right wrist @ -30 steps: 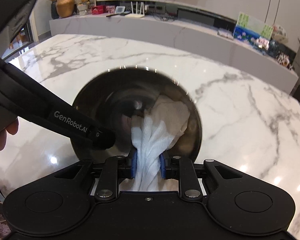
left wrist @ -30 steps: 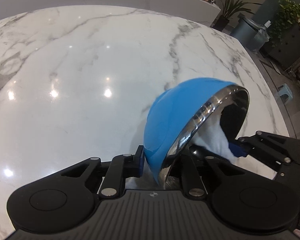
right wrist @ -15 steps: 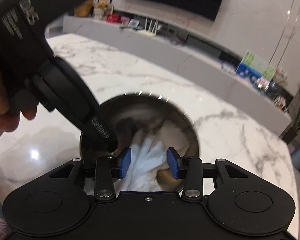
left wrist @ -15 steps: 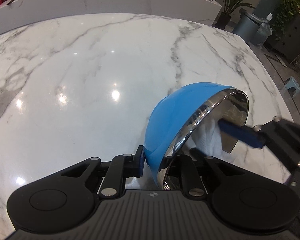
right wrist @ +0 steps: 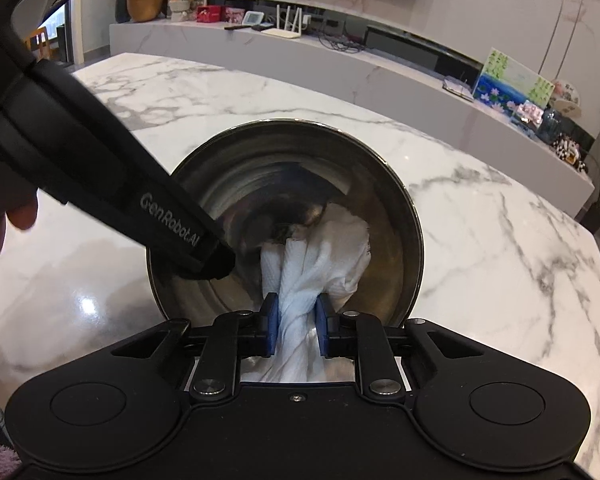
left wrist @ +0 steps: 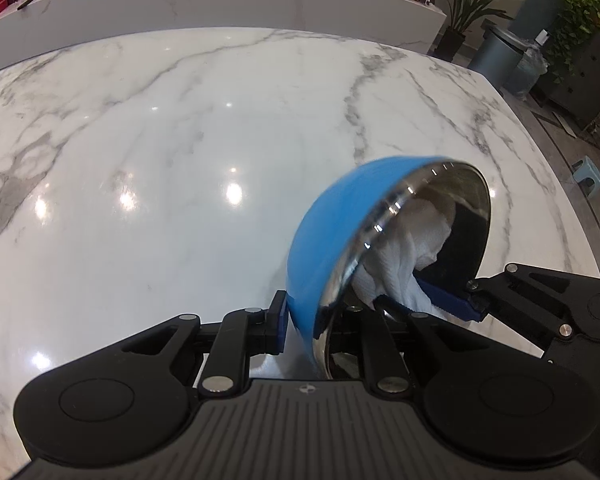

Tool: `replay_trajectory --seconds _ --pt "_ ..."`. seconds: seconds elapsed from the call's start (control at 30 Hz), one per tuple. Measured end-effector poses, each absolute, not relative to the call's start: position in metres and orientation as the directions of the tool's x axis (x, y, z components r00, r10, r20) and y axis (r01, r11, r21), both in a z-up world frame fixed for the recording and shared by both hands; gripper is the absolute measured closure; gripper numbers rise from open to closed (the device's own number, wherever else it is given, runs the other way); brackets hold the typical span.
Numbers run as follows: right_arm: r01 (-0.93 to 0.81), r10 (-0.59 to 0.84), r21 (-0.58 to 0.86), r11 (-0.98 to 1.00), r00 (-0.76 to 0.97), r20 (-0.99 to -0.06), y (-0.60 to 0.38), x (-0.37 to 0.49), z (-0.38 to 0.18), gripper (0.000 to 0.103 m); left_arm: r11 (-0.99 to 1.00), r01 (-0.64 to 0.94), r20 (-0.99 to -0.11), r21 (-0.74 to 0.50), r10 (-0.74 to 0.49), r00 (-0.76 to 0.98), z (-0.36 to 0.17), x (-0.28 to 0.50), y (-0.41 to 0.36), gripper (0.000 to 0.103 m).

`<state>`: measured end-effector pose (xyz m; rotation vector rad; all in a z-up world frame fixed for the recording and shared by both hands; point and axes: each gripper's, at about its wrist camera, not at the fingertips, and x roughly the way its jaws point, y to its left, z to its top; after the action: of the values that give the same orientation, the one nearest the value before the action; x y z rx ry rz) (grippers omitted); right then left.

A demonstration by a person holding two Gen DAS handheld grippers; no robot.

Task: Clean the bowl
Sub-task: 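Keep wiping around the bowl interior with the cloth in the right gripper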

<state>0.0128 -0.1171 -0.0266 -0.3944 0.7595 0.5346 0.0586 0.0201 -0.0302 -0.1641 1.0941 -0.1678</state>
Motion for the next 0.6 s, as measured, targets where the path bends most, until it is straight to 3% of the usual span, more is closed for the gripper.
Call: replay_trajectory --seconds 0.2,0.3,0.47,0.6 --pt "-0.579 0.311 -0.135 0.804 0.603 -0.735 -0.1165 0.0138 -0.0283 0.086 0.970 0.047 -0.850 -0.237 -0.230 0.473 -0.0372 0.0513 0.0202 0.081" --pt "-0.574 0.304 -0.136 0.808 0.603 -0.737 -0.1166 0.0144 -0.0292 0.086 0.967 0.057 -0.841 -0.246 -0.243 0.483 -0.0367 0.0497 0.0198 0.088" --pt "-0.586 0.316 -0.130 0.800 0.595 -0.739 -0.1157 0.0099 -0.0297 0.086 0.970 0.069 -0.847 -0.233 -0.237 0.477 -0.0345 0.0510 0.0164 0.088" --pt "-0.601 0.387 -0.023 0.799 0.543 -0.745 -0.1206 0.0105 -0.0262 0.085 0.970 0.075 -0.850 -0.232 -0.239 0.470 -0.0333 0.0512 0.0155 0.089"
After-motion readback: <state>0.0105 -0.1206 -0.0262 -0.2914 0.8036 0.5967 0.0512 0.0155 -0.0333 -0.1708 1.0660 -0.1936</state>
